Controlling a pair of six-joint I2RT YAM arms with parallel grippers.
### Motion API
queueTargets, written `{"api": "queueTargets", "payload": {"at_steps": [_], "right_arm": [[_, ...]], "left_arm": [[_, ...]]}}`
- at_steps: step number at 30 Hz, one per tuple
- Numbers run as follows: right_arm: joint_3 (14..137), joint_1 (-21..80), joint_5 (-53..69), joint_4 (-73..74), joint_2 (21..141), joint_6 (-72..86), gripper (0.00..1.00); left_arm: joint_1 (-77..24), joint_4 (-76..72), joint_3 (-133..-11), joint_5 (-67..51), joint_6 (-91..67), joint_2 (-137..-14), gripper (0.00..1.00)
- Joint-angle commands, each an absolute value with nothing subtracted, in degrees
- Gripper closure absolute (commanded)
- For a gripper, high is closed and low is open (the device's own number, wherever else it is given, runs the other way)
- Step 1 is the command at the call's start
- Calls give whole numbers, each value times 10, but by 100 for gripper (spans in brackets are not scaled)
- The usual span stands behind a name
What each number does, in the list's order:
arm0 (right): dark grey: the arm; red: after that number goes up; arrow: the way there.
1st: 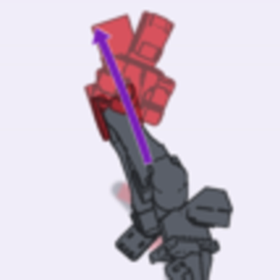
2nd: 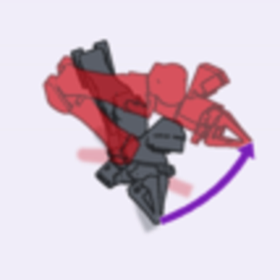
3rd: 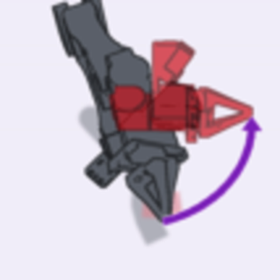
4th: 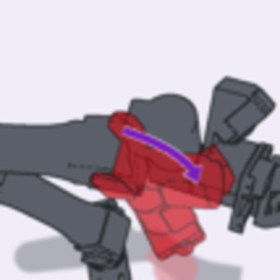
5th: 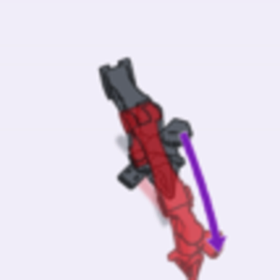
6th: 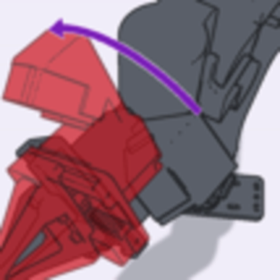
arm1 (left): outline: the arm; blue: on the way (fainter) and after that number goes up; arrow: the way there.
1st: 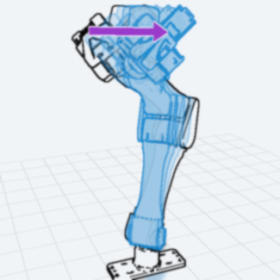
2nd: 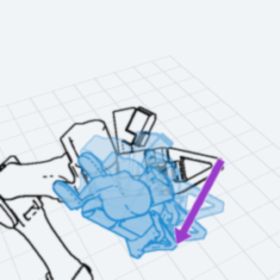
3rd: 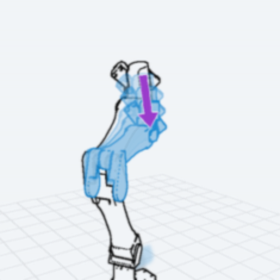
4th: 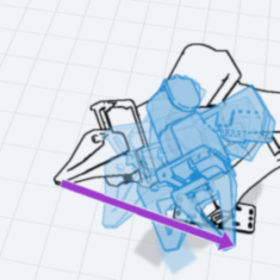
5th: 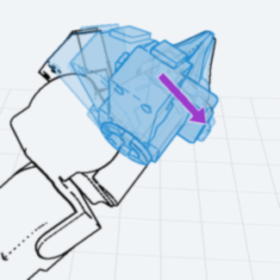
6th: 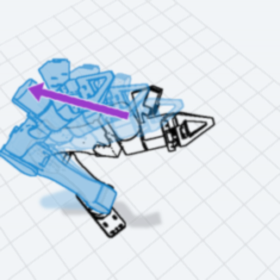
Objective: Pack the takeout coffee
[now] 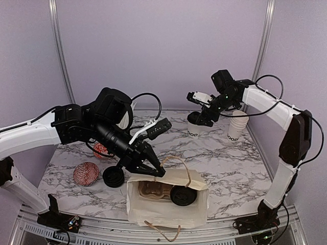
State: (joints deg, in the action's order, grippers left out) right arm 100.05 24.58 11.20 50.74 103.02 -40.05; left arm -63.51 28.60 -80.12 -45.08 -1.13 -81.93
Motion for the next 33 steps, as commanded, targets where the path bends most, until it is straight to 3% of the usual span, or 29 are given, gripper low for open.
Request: {"api": "queueTargets", "payload": {"at_steps": [1, 13, 18, 25, 28, 33], "right_arm": [[983, 248, 132, 496, 1003, -384, 14], [984, 248, 196, 513, 914, -407, 18], [1101, 248, 271, 597, 903, -460, 26], [1274, 262, 277, 640, 934, -481, 30], [1287, 296, 260, 648, 934, -490, 33], [1275, 345, 244, 678, 930, -492, 37]], "left_arm": [[-638, 270, -783, -479, -37, -806, 93], [-591, 271, -850, -401, -17, -867, 95], [-559, 269, -888, -378, -25, -897, 96], [-506, 219, -929, -267, -22, -916, 97], [-502, 214, -958, -215, -5, -922, 98], [-502, 194, -956, -223, -10, -923, 98]]}}
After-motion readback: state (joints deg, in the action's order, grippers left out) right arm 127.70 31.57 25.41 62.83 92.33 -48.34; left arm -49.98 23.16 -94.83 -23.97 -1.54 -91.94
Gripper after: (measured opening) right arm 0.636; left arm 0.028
